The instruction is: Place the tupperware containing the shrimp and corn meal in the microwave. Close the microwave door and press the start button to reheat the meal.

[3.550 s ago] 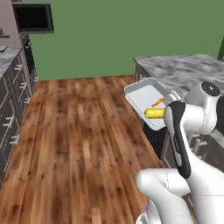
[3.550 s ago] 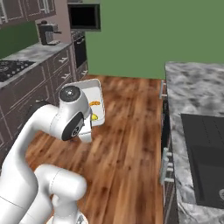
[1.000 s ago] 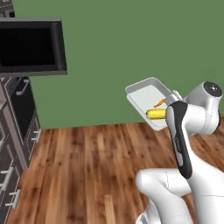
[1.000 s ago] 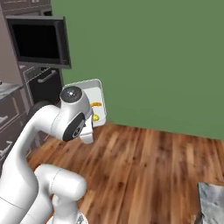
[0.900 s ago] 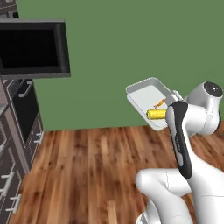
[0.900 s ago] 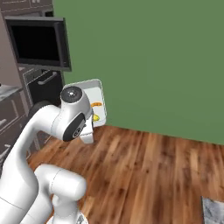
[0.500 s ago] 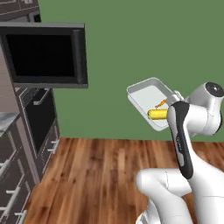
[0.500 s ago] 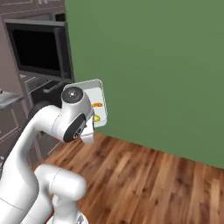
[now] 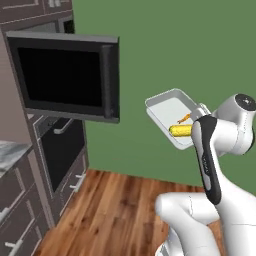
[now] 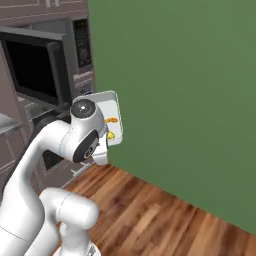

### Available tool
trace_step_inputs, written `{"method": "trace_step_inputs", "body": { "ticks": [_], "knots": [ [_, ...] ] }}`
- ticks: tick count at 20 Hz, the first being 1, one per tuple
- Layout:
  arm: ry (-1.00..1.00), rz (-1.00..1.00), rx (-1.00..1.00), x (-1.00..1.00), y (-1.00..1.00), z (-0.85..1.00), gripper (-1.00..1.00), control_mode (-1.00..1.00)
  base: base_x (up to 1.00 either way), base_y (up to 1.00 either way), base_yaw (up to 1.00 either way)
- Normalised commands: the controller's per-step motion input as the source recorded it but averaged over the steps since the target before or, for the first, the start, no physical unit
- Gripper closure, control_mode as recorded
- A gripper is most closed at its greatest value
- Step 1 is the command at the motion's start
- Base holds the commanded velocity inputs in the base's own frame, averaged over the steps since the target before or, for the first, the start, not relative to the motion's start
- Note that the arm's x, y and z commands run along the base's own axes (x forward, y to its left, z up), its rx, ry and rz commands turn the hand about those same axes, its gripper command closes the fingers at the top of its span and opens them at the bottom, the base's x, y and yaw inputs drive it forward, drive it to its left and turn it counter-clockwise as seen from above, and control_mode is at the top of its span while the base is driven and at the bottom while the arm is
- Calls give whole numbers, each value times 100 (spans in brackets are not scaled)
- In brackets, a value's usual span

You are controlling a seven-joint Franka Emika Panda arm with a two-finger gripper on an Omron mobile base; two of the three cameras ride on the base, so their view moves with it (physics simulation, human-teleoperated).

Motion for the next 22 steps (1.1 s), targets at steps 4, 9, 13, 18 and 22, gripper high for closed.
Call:
{"method": "trace_step_inputs", "body": {
  "ticks": [4,9,13,18,22],
  "knots": [
    [0,0,0,0,0,0,100,100,100,-5,48],
    [0,0,0,0,0,0,100,100,86,-27,46],
    [0,0,0,0,0,0,100,100,36,-53,34],
    [0,0,0,0,0,0,100,100,39,-11,37],
    [0,0,0,0,0,0,100,100,38,-27,40]
  ]
}}
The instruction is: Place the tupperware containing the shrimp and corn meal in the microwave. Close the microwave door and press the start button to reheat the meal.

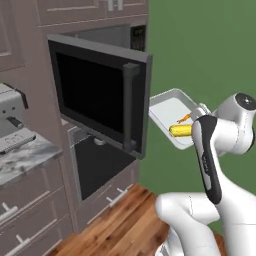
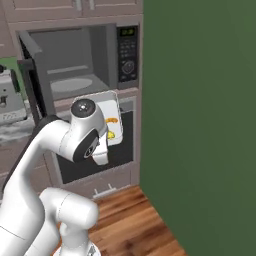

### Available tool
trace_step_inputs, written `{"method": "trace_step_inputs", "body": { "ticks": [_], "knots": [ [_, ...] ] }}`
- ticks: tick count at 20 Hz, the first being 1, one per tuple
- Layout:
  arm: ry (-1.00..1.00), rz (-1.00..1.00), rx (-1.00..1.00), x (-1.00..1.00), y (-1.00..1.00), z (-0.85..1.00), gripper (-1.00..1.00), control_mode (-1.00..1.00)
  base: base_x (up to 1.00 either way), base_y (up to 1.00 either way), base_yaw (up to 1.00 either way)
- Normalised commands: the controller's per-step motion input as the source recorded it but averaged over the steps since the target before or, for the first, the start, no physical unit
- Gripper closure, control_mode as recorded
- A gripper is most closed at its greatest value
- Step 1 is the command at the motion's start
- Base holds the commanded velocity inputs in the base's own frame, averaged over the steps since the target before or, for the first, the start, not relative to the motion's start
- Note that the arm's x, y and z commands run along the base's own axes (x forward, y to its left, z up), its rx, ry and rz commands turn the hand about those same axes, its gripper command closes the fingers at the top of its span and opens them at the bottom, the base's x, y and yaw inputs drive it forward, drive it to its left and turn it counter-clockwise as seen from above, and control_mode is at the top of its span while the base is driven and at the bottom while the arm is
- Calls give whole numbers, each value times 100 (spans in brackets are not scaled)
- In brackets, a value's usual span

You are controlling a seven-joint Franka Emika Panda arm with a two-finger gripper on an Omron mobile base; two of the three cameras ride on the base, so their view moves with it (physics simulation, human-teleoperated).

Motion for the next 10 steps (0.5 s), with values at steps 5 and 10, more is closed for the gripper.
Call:
{"method": "trace_step_inputs", "body": {
  "ticks": [5,10],
  "knots": [
    [0,0,0,0,0,0,100,100,23,-53,33],
    [0,0,0,0,0,0,100,100,19,-44,31]
  ]
}}
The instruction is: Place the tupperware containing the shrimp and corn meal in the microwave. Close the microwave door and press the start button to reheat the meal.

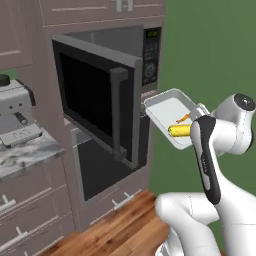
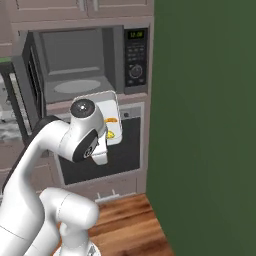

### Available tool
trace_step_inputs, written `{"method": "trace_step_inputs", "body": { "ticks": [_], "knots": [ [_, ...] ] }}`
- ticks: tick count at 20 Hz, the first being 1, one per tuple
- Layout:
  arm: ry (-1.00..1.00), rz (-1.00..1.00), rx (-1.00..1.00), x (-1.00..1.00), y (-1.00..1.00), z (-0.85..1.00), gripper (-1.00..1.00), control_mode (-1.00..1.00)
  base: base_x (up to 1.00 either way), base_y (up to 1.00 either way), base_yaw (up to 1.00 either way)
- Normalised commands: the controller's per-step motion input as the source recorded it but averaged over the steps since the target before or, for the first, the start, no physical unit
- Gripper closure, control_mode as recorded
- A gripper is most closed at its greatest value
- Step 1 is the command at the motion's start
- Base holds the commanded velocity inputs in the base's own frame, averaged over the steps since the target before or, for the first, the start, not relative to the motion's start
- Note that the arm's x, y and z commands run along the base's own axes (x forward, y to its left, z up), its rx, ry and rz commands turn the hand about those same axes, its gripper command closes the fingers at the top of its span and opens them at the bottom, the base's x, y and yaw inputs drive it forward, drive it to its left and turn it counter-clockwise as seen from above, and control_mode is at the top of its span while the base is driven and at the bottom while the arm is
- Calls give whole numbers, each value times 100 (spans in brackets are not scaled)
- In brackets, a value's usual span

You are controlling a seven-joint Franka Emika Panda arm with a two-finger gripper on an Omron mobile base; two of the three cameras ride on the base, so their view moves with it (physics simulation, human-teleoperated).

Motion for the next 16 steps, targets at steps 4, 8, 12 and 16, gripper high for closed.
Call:
{"method": "trace_step_inputs", "body": {
  "ticks": [4,8,12,16],
  "knots": [
    [0,0,0,0,0,0,100,100,18,-40,33],
    [0,0,0,0,0,0,100,100,15,-47,35],
    [0,0,0,0,0,0,100,100,20,-44,36],
    [0,0,0,0,0,0,100,100,29,-40,36]
  ]
}}
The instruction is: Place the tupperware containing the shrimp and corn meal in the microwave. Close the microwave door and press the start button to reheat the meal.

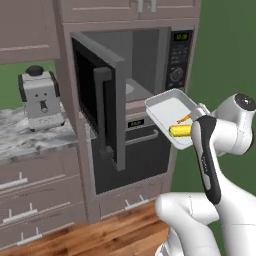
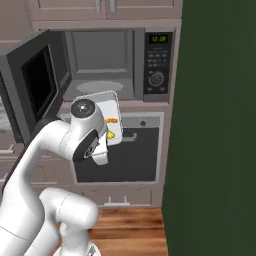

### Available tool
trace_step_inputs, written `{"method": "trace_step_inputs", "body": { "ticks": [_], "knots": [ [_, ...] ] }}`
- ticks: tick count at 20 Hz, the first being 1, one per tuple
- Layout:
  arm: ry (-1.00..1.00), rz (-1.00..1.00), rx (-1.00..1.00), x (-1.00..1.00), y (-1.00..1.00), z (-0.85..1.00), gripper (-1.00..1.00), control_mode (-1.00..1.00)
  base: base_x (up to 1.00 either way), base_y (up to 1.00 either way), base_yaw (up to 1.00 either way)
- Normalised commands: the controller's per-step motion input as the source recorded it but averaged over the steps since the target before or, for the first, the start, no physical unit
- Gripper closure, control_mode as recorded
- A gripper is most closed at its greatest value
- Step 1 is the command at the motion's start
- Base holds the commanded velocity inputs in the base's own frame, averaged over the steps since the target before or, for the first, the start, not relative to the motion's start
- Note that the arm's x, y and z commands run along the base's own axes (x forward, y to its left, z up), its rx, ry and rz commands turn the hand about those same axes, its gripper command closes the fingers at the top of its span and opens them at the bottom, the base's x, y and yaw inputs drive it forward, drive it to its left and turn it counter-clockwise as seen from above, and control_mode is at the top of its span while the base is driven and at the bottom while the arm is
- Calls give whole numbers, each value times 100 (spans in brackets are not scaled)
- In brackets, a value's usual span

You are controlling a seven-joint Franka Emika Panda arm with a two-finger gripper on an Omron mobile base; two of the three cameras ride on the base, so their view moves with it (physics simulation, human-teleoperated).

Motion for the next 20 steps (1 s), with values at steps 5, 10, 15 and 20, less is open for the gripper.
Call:
{"method": "trace_step_inputs", "body": {
  "ticks": [5,10,15,20],
  "knots": [
    [0,0,0,0,0,0,100,100,36,-36,38],
    [0,0,0,0,0,0,100,100,48,-35,36],
    [0,0,0,0,0,0,100,100,64,-36,27],
    [0,0,0,0,0,0,100,100,62,-40,15]
  ]
}}
